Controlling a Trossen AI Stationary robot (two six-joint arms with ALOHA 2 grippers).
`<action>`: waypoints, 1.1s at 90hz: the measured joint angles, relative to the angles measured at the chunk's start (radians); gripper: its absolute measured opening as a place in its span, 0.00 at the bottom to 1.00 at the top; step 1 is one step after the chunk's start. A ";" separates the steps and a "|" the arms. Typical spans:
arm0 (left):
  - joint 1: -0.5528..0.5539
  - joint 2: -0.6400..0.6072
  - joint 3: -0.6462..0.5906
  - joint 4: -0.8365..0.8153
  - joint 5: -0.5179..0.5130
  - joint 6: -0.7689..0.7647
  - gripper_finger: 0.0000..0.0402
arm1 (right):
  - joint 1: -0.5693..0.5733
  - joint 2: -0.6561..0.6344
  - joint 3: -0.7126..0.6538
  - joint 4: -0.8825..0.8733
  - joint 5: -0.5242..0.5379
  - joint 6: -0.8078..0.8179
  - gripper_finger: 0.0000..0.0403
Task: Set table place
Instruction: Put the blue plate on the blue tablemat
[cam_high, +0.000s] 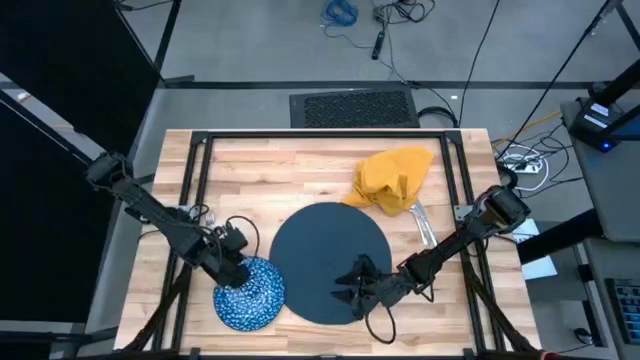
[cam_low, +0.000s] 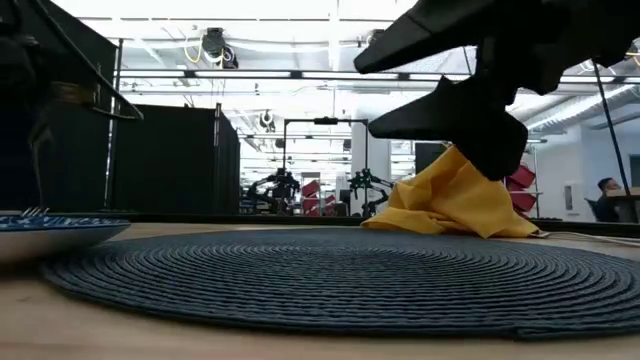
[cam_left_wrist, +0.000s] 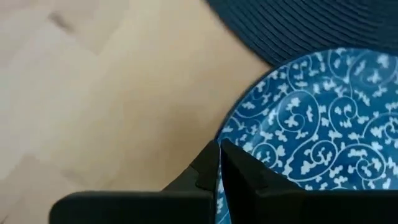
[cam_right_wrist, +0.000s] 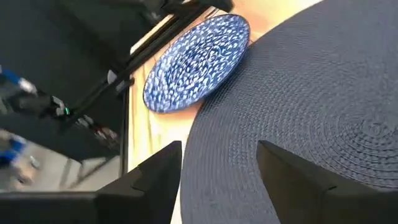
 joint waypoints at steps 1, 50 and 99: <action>-0.001 -0.003 0.004 -0.013 0.000 -0.011 0.00 | -0.002 0.000 0.000 0.000 0.000 0.005 0.50; -0.374 -0.152 0.059 -0.191 0.074 -0.781 0.00 | -0.003 0.000 0.000 0.002 -0.001 -0.016 0.50; -0.458 0.076 0.059 0.027 0.301 -0.828 0.00 | 0.003 0.000 0.000 0.001 -0.005 -0.032 0.50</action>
